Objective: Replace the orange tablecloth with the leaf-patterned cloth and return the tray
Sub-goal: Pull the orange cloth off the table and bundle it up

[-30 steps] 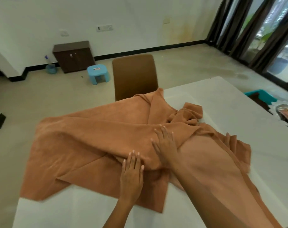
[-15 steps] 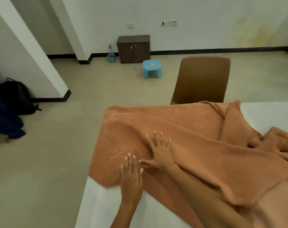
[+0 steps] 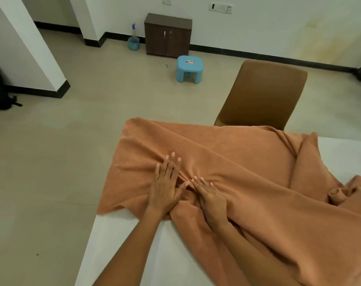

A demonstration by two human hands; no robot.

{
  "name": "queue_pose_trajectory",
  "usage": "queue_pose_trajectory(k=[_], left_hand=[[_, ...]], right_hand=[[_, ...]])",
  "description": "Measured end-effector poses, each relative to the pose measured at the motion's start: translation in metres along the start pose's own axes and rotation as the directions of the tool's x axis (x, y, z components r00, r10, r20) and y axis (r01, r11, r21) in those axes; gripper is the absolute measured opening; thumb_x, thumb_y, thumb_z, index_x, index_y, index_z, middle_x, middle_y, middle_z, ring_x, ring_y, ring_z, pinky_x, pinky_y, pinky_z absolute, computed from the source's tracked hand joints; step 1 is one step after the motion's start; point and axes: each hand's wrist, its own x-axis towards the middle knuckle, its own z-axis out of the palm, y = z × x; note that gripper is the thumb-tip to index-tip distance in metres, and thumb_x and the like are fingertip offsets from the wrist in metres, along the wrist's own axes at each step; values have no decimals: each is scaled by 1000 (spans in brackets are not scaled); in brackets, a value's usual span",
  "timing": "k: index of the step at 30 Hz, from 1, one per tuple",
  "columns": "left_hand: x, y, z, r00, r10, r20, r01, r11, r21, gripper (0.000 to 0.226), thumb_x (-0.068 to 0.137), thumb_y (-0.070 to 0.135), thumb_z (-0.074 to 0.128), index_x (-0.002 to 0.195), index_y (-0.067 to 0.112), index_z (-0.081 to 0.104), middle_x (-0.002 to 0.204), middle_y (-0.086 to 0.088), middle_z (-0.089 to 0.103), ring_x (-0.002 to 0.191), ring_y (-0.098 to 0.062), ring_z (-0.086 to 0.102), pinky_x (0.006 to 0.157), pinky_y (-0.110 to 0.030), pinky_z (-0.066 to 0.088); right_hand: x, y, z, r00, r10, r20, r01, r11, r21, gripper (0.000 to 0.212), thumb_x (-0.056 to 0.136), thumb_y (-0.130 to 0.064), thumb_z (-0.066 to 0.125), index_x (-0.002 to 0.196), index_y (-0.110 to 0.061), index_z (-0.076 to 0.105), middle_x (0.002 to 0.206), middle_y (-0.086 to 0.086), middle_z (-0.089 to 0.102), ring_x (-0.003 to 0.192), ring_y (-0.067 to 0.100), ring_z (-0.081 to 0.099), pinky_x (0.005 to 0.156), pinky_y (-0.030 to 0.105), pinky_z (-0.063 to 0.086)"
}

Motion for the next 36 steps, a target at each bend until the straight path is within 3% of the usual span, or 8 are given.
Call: queue_pose_trajectory(k=[7, 12, 15, 19, 22, 29, 33, 36], left_hand=[[12, 15, 24, 988, 109, 108, -97, 989, -107, 56, 96, 44, 29, 138, 12, 47, 146, -4, 41, 137, -18, 35, 108, -43, 36], [-3, 45, 28, 991, 77, 114, -57, 984, -168, 62, 101, 43, 11, 137, 9, 47, 144, -6, 44, 136, -19, 37, 113, -35, 27], [-16, 72, 30, 994, 67, 90, -42, 968, -246, 64, 101, 45, 10, 137, 7, 47, 145, -7, 43, 136, -20, 37, 113, -31, 20], [-40, 108, 35, 998, 36, 60, -11, 929, -369, 74, 95, 62, 15, 144, 10, 35, 151, -4, 32, 141, -12, 23, 116, -28, 12], [-51, 128, 39, 998, 19, 65, 7, 927, -376, 82, 92, 67, 19, 146, 6, 29, 154, -6, 25, 143, -15, 19, 116, -30, 11], [-36, 216, 17, 991, 122, -49, -131, 891, -436, 79, 96, 59, 18, 149, 1, 12, 158, -10, 10, 146, -20, 9, 118, -39, 9], [-30, 288, 16, 960, 277, -47, -272, 876, -398, 75, 96, 58, 21, 150, 8, 11, 159, -6, 7, 146, -17, 6, 118, -37, 7], [-35, 322, 25, 945, 328, -18, -313, 883, -351, 73, 96, 57, 23, 150, 9, 13, 158, -7, 9, 146, -19, 7, 119, -37, 5]], right_hand=[[-30, 23, -30, 974, -136, -181, 129, 990, -52, 34, 98, -34, 40, 121, -22, 62, 123, 5, 63, 114, 19, 59, 103, 38, 39], [-34, 49, -50, 981, 164, 100, -134, 958, -254, 107, 68, -87, 37, 150, -28, 3, 158, 6, -12, 144, 28, -14, 110, 50, -15], [-36, 64, -51, 962, 212, 170, -171, 959, -226, 100, 70, -83, 38, 149, -32, 6, 158, 2, 13, 144, 26, 11, 111, 58, 11], [-51, 59, -59, 991, 137, 6, -136, 990, -18, 52, 83, -30, 45, 135, -29, 46, 130, 1, 59, 120, 21, 54, 97, 46, 44], [-65, 54, -79, 986, 127, -111, -121, 991, 59, 41, 84, -19, 47, 121, -21, 62, 116, 3, 67, 105, 17, 64, 93, 26, 45], [-116, 103, -194, 925, 197, -326, -198, 980, 30, 55, 70, -8, 39, 117, -17, 66, 115, 8, 66, 94, 13, 62, 84, 20, 49], [-175, 163, -270, 822, 383, -422, -425, 905, -7, 48, 78, -7, 42, 118, -23, 62, 118, 8, 65, 99, 30, 64, 93, 10, 38], [-212, 185, -311, 628, 599, -497, -653, 753, 83, 47, 87, -24, 35, 131, -26, 51, 127, 7, 59, 117, 28, 55, 110, 16, 17]])
